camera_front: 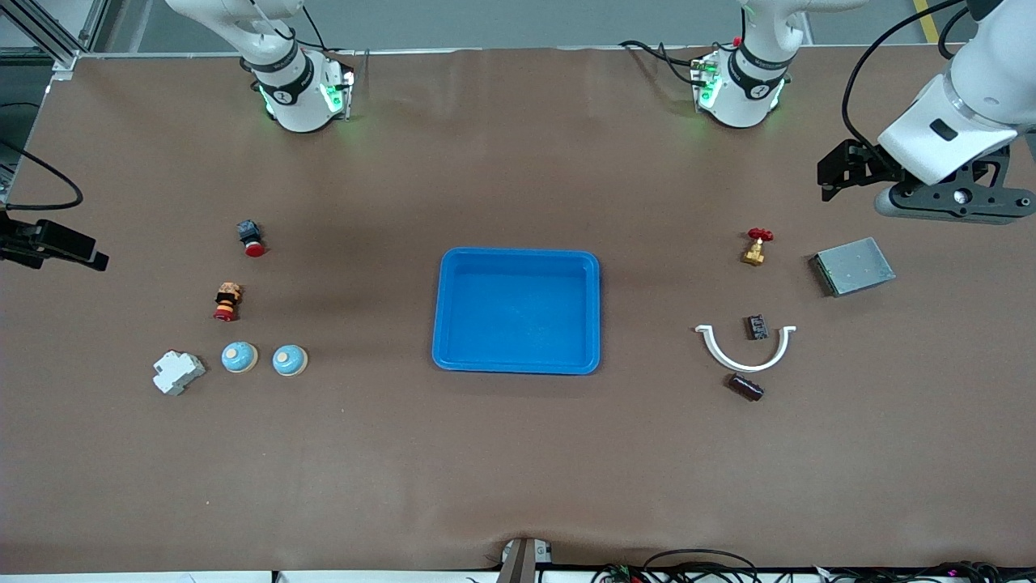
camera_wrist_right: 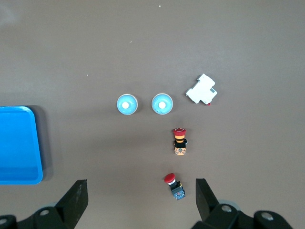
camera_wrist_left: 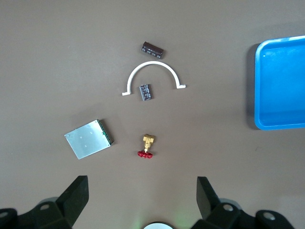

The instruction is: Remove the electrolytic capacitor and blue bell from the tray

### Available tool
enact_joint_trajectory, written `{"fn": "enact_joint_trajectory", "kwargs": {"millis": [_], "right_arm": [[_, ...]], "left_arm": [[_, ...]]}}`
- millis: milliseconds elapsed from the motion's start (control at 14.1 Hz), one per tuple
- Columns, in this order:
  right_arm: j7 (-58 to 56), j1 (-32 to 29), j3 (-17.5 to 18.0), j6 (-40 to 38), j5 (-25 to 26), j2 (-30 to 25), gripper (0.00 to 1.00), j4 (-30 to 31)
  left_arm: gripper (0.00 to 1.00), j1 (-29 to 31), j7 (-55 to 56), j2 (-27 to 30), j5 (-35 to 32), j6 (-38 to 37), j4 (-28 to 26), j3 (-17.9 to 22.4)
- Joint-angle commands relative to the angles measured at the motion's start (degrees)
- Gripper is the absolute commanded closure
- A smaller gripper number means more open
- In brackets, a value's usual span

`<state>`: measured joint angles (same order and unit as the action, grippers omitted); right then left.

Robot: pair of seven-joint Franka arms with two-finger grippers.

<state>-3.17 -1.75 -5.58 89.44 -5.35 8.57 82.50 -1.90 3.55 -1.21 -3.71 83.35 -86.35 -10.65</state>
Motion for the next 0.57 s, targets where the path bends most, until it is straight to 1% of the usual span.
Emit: {"fn": "enact_joint_trajectory", "kwargs": {"millis": [0,354,496], "right_arm": [[0.0,-0.9,2.2,-0.3,0.2,-3.6,0.00,2.2],[0.1,-1.1,2.2,-1.1,0.2,-4.3,0.00,3.3],[-0.3,-1.0,2.2,-1.1,0.2,-4.8,0.00,3.4]], "left_arm": [[0.00,0.1,-0.1,0.3,1.0,0.1,0.2,0.5],[0.00,0.7,-0.1,0.3,1.0,1.4,0.2,0.5],[0.00,1.9,-0.1,0.2,2.6,2.3,0.2,0.5]]}}
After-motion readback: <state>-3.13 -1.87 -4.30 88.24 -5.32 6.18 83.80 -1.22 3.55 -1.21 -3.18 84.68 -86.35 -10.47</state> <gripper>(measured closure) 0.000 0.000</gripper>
